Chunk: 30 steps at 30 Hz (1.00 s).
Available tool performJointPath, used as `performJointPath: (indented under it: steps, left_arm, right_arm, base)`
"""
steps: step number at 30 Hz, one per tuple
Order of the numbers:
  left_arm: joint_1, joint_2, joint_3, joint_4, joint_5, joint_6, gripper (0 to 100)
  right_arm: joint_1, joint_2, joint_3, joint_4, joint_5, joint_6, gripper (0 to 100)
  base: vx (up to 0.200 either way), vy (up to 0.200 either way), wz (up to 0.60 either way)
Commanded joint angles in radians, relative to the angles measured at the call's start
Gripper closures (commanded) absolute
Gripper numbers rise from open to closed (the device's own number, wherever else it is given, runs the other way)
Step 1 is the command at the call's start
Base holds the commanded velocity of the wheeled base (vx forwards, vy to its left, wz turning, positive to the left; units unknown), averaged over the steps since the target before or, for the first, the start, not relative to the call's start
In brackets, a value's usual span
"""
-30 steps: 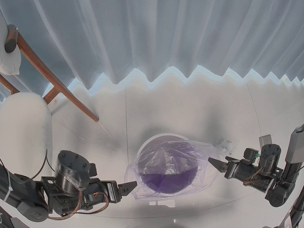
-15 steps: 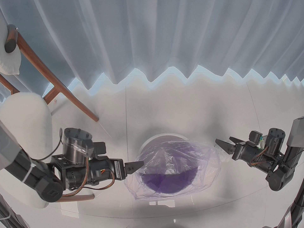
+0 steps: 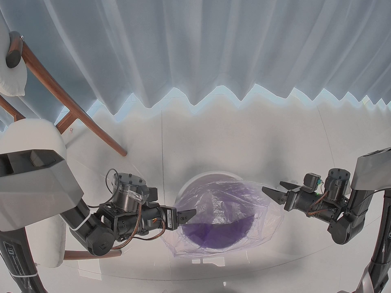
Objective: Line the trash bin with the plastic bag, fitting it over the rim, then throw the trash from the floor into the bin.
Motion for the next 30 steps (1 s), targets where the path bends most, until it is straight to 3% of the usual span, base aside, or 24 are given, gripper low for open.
performJointPath:
  steps: [1,9,10,19,20,30]
  left_arm:
    - [0.002,0.044,-0.023,0.000,0.003,0.000,0]
    - [0.002,0.057,-0.024,-0.002,0.003,-0.002,0]
    - [0.002,0.057,-0.024,-0.002,0.002,-0.002,100]
    - [0.005,0.047,-0.017,-0.030,0.005,-0.006,100]
    - [0.005,0.046,-0.012,-0.033,0.005,-0.006,100]
    - [0.011,0.023,0.049,-0.094,0.032,-0.006,100]
  right_arm:
    - [0.018,0.044,-0.010,-0.010,0.002,-0.004,0]
    - [0.033,0.079,-0.021,-0.010,0.036,-0.054,0]
    - [0.035,0.079,-0.021,-0.010,0.037,-0.054,0]
    - [0.038,0.081,-0.010,-0.010,0.037,-0.054,0]
    - [0.038,0.082,-0.010,-0.010,0.037,-0.054,100]
    - [0.035,0.068,-0.024,-0.013,0.034,-0.054,100]
  base:
    - [0.000,0.000,0.00]
    - [0.000,0.000,0.00]
    - [0.000,0.000,0.00]
    - [0.000,0.000,0.00]
    - [0.000,0.000,0.00]
    - [0.000,0.000,0.00]
